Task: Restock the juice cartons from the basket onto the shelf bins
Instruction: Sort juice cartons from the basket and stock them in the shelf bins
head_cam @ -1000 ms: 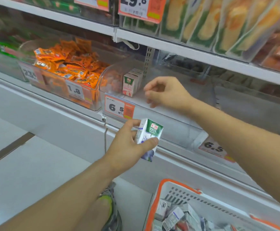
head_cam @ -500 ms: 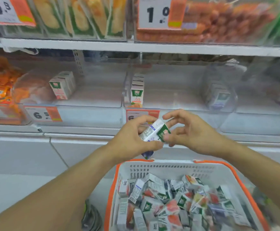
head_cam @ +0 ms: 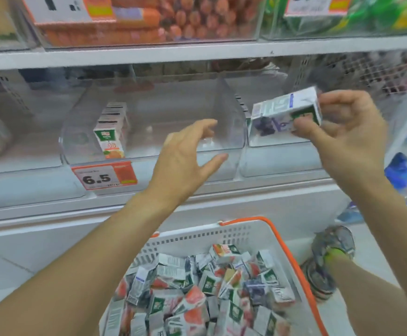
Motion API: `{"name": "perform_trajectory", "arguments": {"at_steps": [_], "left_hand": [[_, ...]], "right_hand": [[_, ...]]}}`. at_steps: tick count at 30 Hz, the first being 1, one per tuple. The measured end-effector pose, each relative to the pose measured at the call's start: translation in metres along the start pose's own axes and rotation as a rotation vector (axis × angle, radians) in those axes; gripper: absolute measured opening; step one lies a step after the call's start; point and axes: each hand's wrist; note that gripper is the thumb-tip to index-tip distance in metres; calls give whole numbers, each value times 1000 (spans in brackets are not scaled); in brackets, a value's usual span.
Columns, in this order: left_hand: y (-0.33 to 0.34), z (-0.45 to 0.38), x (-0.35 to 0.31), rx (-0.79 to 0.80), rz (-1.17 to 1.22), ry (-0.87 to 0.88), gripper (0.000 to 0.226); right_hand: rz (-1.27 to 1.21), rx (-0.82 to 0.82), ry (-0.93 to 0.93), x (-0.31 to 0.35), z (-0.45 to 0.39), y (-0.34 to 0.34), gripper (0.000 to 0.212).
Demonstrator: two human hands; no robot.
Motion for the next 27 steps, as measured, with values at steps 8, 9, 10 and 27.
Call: {"name": "perform_trajectory", "arguments": {"at_steps": [8,9,10,27], "left_hand": [[38,5,25,-45,-250,60,24],[38,3,26,-49,-243,43,22],[37,2,27,-40,-243,33,22],[32,4,29,-11,-256,94,20]], "right_hand": [[612,179,-113,-57,-76,23,33],[672,229,-113,-62,-80,32,33],[707,267,-107,-67,-81,40,33],[878,512,-35,-88,-82,84,36]]}}
Point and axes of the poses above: each hand's wrist, its own z-axis away from the middle knuckle, its own y-axis out of the palm, x = y × z, and after that the axes turned 9 degrees about -x, right-handed
